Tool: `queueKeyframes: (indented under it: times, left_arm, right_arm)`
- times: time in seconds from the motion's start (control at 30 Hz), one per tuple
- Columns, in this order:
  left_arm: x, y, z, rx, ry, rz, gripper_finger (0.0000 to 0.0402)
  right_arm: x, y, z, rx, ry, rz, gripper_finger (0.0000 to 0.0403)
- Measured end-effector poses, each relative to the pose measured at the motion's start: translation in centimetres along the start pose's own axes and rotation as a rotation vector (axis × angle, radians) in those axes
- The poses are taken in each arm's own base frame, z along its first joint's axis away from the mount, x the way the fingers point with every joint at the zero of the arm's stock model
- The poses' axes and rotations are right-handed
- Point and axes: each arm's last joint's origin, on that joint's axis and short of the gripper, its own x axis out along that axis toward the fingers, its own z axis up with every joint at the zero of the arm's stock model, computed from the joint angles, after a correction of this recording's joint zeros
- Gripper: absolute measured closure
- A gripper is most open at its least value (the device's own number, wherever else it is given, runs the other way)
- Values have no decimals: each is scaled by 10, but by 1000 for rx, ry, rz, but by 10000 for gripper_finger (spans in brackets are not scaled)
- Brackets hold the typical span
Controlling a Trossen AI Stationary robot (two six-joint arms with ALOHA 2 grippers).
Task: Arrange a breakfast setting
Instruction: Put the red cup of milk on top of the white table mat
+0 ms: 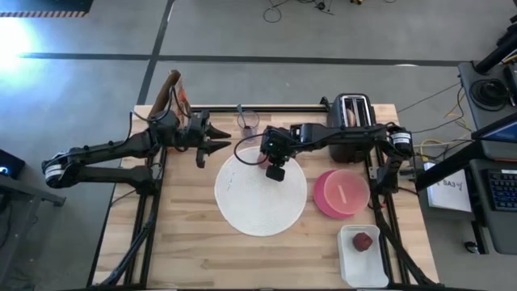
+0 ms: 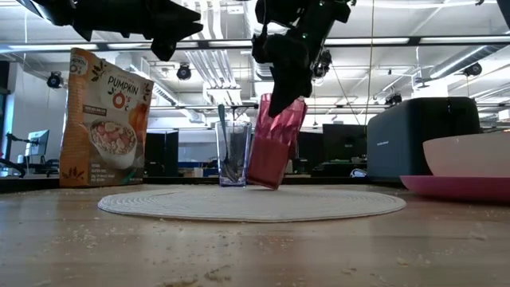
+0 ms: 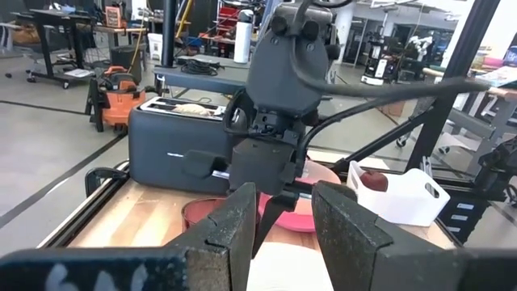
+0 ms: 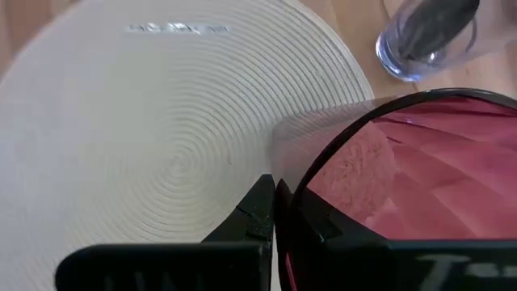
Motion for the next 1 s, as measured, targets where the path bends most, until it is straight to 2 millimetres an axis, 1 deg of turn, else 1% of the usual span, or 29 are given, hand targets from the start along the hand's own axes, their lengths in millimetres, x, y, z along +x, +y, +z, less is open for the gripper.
queueKeyframes:
  times: [0.37,0.77,1.0]
  left_arm:
    - [0,0,-1,2,10,1,294]
    - [0,0,-1,2,9,1,294]
    - [0,0,-1,2,9,1,294]
  right_arm:
    - [-2,1,2,-11,-6,12,394]
    - [-2,1,-2,-13,35,10,394]
    - [-2,1,-3,-53,42,-9,394]
